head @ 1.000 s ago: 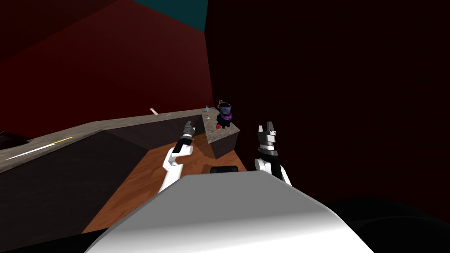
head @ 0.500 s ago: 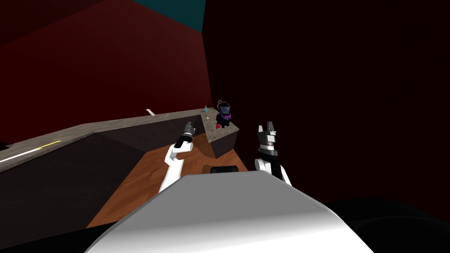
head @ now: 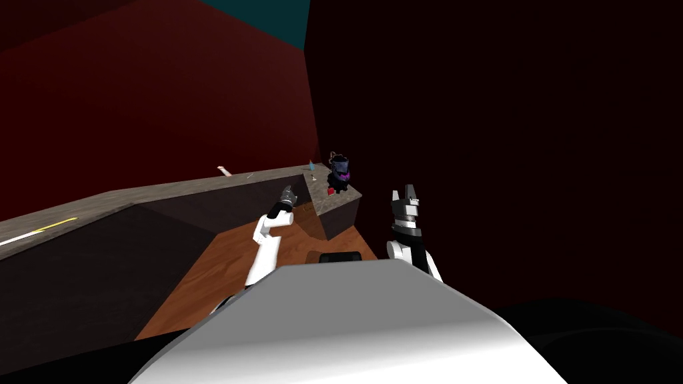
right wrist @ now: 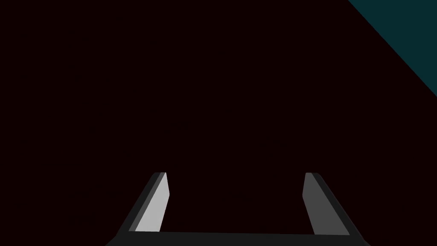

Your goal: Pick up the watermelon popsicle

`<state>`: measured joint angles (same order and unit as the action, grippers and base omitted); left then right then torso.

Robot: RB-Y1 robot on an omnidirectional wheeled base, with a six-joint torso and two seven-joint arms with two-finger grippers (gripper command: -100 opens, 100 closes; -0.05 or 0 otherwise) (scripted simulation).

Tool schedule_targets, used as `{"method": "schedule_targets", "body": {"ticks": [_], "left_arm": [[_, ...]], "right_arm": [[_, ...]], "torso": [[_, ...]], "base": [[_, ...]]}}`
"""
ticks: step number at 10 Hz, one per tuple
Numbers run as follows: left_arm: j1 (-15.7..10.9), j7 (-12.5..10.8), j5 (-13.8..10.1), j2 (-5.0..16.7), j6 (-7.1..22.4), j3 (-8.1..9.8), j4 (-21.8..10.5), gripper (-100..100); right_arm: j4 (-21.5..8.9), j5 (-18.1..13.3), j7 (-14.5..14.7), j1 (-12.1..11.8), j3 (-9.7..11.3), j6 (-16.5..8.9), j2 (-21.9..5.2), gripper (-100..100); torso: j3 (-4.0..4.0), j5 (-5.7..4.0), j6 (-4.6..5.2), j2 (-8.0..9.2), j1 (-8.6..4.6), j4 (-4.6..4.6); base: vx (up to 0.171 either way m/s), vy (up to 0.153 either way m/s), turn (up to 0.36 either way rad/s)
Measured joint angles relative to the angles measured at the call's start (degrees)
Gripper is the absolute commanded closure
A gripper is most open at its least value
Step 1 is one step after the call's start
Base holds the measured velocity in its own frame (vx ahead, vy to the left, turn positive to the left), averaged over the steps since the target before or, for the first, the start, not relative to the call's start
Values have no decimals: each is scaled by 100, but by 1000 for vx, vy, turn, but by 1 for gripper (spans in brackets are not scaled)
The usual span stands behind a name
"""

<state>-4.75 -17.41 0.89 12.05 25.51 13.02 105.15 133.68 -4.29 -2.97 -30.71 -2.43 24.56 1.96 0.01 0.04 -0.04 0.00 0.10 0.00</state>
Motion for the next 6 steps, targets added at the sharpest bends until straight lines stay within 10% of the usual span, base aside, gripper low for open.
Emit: {"method": "schedule_targets", "body": {"ticks": [6], "left_arm": [[-633, -447, 109, 45, 869, 177, -595, -100]], "right_arm": [[0, 0, 0, 0, 0, 0, 0, 0]], "torso": [[-1, 0, -1, -2, -3, -1]], "base": [[-20, 19, -59]]}}
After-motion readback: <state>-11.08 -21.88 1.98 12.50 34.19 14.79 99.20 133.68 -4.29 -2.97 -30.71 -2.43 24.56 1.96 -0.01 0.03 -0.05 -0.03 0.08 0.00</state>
